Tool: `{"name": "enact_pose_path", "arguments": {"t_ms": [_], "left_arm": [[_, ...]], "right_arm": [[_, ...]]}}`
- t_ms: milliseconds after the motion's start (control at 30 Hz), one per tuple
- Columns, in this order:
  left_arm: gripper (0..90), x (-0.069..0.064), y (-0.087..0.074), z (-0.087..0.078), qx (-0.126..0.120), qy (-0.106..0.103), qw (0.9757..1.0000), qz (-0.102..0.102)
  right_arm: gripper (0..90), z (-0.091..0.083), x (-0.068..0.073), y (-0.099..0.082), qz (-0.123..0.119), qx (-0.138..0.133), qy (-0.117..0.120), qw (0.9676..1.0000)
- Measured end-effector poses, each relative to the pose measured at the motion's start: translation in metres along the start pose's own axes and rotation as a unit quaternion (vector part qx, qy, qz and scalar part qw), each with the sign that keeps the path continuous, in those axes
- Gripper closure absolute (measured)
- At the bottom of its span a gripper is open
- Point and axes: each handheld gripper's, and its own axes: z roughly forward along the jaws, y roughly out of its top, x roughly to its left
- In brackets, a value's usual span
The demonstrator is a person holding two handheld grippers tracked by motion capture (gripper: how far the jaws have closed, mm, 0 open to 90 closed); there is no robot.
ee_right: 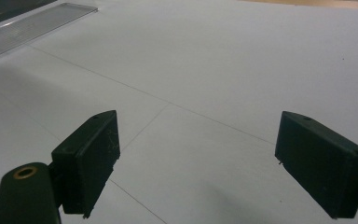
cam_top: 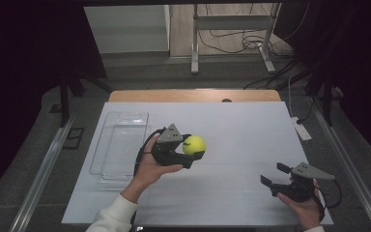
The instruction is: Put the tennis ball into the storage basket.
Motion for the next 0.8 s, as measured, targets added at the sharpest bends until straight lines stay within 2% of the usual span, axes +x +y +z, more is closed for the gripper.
{"name": "enact_pose_path", "arguments": {"t_ms": [800], "left_arm": [[27.1, 0.014, 0.001, -0.017, -0.019, 0.03, 0.9993, -0.01]], "right_arm": [[14.0, 0.0, 0.0, 0.0, 0.001, 0.0, -0.001, 1.0]]}}
